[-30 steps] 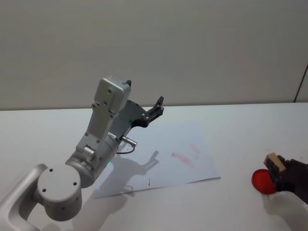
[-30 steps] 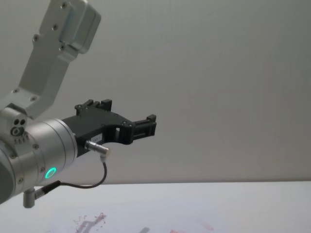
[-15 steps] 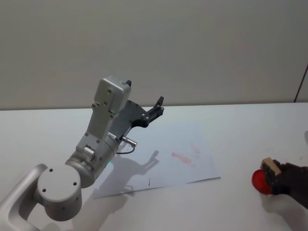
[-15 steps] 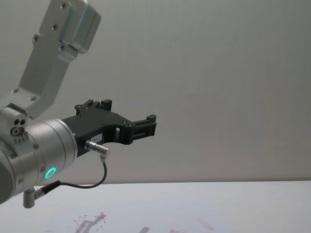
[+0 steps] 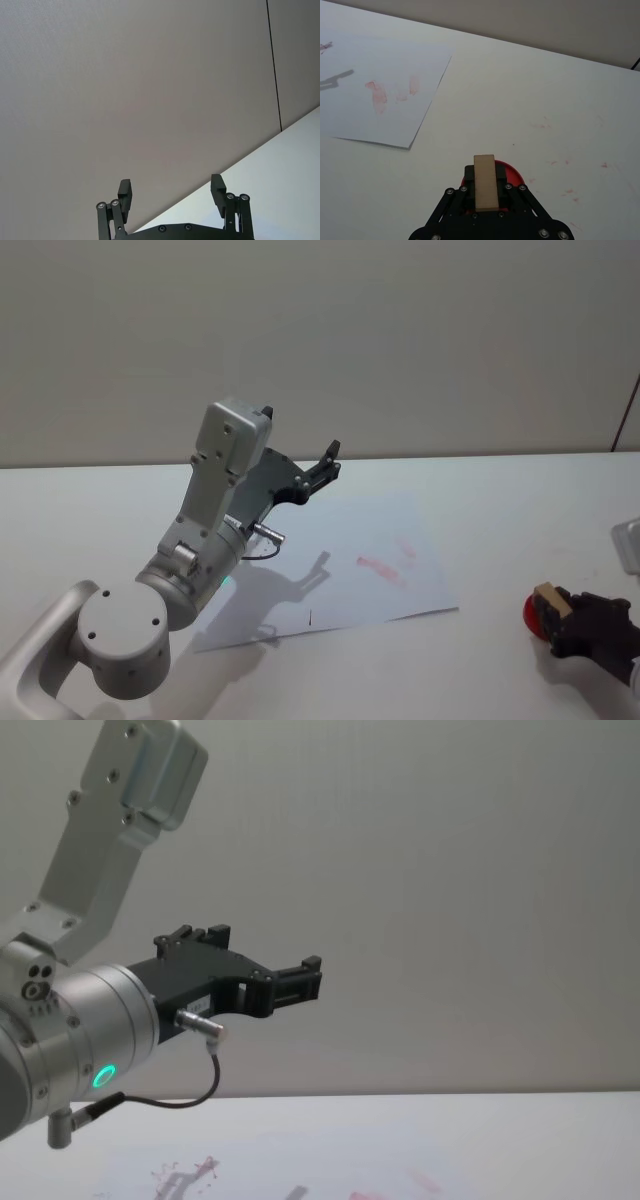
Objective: Use the one hand to pick up the stamp and affix it onto the A4 paper.
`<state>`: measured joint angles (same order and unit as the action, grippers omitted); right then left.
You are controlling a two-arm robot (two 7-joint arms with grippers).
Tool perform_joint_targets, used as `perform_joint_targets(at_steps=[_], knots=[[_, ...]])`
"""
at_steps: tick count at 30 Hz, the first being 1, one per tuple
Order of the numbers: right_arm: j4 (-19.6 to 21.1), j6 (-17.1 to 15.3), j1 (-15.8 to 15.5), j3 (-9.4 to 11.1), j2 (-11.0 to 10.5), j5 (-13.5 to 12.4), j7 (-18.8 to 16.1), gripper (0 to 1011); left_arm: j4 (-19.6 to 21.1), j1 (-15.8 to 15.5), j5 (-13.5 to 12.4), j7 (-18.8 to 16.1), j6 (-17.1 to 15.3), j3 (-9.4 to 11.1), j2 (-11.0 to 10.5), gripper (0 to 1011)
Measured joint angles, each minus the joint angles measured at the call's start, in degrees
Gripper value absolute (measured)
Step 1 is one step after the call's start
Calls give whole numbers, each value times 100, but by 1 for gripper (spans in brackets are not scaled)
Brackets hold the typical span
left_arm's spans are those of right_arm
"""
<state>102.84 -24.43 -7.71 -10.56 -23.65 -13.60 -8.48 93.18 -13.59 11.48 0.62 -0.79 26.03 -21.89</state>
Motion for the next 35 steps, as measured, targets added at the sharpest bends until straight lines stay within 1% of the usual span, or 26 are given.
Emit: perform_joint_targets(at_steps=[5, 6, 8, 10, 12, 13, 16, 18, 20, 22, 24, 25, 26, 28, 31, 35], knots=[[-42, 0, 15, -14, 18, 56, -2, 232, 0, 0, 0, 0, 0, 0, 0, 1001], [-47, 0, 16, -16, 20, 62, -2, 276, 0, 0, 0, 0, 0, 0, 0, 1001], [-59, 0, 20, -20, 25, 78, -2, 317, 0, 0, 0, 0, 0, 0, 0, 1001], [-69, 0, 24, -23, 29, 94, -2, 392, 0, 0, 0, 0, 0, 0, 0, 1001], [-76, 0, 25, -25, 31, 101, -2, 437, 0, 0, 0, 0, 0, 0, 0, 1001], [-81, 0, 27, -27, 34, 106, -2, 501, 0, 0, 0, 0, 0, 0, 0, 1001], [-88, 0, 30, -30, 38, 118, -2, 583, 0, 0, 0, 0, 0, 0, 0, 1001], [-91, 1, 30, -31, 39, 123, -2, 664, 0, 0, 0, 0, 0, 0, 0, 1001], [-97, 2, 31, -33, 40, 129, -2, 705, 0, 0, 0, 0, 0, 0, 0, 1001], [-101, 3, 32, -35, 41, 135, -2, 780, 0, 0, 0, 0, 0, 0, 0, 1001], [-104, 4, 33, -37, 42, 140, -1, 816, 0, 0, 0, 0, 0, 0, 0, 1001], [-104, 5, 34, -37, 43, 141, -2, 868, 0, 0, 0, 0, 0, 0, 0, 1001], [-105, 5, 34, -38, 43, 142, -1, 868, 0, 0, 0, 0, 0, 0, 0, 1001], [-106, 5, 35, -39, 44, 144, -1, 937, 0, 0, 0, 0, 0, 0, 0, 1001], [-109, 5, 36, -40, 45, 147, -2, 1001, 0, 0, 0, 0, 0, 0, 0, 1001], [-111, 5, 38, -40, 48, 150, -2, 1001, 0, 0, 0, 0, 0, 0, 0, 1001]])
